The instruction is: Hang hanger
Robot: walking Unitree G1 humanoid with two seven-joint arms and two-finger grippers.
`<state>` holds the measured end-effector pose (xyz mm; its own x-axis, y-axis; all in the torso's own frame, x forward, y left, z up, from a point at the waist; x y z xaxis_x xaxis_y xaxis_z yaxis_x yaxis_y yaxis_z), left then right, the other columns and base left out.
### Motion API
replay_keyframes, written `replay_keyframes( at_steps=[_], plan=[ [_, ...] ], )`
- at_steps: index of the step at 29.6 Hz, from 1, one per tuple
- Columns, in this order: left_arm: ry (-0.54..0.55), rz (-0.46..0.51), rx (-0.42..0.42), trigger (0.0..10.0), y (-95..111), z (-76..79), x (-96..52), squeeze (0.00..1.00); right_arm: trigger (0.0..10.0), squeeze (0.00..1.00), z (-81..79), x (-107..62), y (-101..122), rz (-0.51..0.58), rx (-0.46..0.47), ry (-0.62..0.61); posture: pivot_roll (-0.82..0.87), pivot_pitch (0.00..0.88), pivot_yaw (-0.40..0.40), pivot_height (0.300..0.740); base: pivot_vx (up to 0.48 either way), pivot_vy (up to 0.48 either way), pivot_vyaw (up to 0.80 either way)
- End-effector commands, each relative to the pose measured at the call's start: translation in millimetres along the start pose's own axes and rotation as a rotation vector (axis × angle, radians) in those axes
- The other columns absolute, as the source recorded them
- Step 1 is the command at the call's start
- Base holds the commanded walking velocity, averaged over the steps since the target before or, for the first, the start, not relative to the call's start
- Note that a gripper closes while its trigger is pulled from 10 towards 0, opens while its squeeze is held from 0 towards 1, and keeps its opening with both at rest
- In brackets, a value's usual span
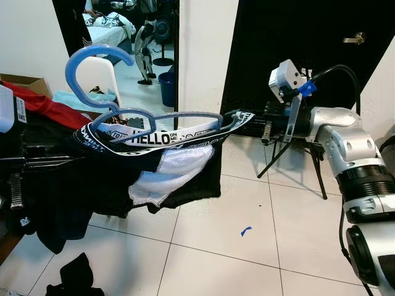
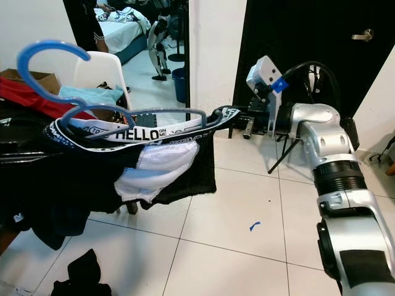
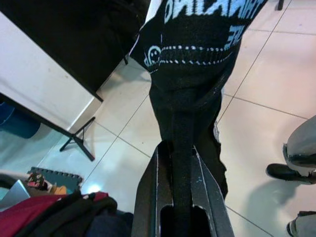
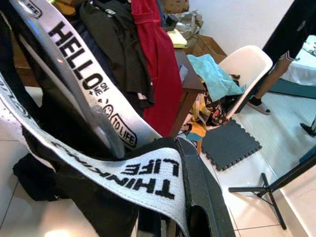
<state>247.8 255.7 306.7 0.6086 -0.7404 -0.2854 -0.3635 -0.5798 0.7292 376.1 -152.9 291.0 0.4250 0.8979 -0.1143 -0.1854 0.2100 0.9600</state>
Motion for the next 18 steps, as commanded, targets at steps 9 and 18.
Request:
replay_keyframes(
  at_steps=[9,18],
  plan=[
    [-0.007,-0.019,-0.021,0.0,-5.4,6.5,0.3,0.00,0.0,0.00,-3.4,-7.0,22.1,0.008,-0.101,0.067,-0.05,0.000,-0.056,0.740,0.000,0.000,0.00],
    [-0.054,0.037,-0.045,0.0,-6.5,23.7,29.6,0.00,0.0,0.00,-26.1,18.5,50.2,0.065,-0.206,0.222,-0.05,0.000,-0.051,0.740,0.000,0.000,0.00]
  ],
)
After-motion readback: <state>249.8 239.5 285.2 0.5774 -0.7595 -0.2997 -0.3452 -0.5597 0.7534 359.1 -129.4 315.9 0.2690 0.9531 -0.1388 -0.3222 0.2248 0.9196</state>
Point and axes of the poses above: a point about 5 cm out from each wrist's last joint towards the gripper, its own x axis pointing out of the wrist towards the gripper, its own y axis along the axis of the wrist's last joint, z = x × y, the point moved 3 cm from there along x, pointing out of the wrist towards the gripper, and after that the axes turned 5 degrees about x, right-handed, at the moved point
